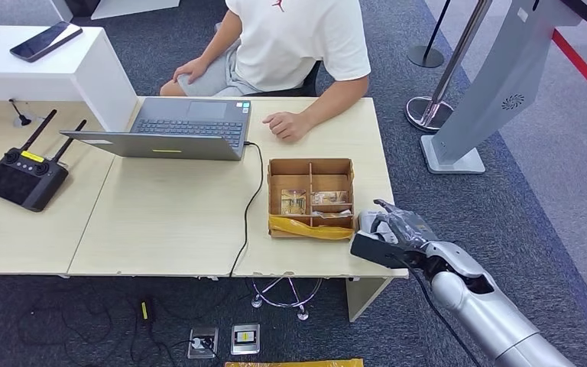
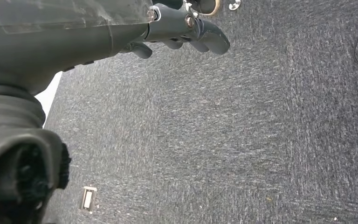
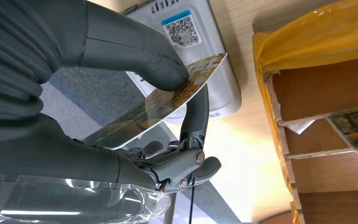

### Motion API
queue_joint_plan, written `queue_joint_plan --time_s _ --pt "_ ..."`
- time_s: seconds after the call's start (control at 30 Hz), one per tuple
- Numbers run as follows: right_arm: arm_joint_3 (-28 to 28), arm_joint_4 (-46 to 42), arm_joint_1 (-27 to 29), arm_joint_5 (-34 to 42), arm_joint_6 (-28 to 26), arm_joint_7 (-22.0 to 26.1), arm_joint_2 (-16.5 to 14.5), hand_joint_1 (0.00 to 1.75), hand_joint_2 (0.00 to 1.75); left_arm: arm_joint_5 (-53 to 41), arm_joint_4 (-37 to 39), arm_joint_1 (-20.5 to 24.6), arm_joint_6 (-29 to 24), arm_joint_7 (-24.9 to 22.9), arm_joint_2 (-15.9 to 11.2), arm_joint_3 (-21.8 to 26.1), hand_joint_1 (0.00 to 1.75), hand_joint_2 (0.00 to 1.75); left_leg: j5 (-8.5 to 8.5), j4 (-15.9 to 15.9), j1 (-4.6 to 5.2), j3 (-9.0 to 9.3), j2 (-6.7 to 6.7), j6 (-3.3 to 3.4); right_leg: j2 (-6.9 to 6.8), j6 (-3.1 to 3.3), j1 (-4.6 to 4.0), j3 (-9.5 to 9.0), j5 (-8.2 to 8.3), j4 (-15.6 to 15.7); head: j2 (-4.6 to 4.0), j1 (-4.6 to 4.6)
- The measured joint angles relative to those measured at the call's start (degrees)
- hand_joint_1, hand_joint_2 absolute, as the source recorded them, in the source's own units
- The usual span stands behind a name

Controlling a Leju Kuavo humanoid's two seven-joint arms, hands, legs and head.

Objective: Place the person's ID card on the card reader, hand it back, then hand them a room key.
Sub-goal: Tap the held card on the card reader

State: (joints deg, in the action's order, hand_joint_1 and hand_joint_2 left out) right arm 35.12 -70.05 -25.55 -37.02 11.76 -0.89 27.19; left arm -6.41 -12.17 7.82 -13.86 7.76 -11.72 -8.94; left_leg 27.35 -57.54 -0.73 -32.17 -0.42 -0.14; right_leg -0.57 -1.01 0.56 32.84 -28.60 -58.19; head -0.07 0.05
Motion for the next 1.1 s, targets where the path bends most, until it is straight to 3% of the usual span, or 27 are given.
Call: queue_joint_plan --time_s 0.5,1.1 --pt "0.0 3.3 0.0 -1.8 0.0 2.3 -2.8 1.75 1.75 0.6 0.0 0.0 -0.1 -0.3 0.8 0.0 0.0 0.0 0.0 0.0 0.0 0.01 0.0 0.0 0.01 0.0 0.0 -0.01 0.0 0.0 0.0 0.0" --pt "-0.5 5.9 -1.0 -2.6 -1.4 3.2 -3.8 1.75 1.75 1.0 0.0 0.0 -0.9 -0.6 1.6 0.0 0.0 0.0 -0.01 0.0 0.0 0.05 0.01 0.0 0.01 0.01 0.0 -0.04 0.01 0.0 0.0 -0.01"
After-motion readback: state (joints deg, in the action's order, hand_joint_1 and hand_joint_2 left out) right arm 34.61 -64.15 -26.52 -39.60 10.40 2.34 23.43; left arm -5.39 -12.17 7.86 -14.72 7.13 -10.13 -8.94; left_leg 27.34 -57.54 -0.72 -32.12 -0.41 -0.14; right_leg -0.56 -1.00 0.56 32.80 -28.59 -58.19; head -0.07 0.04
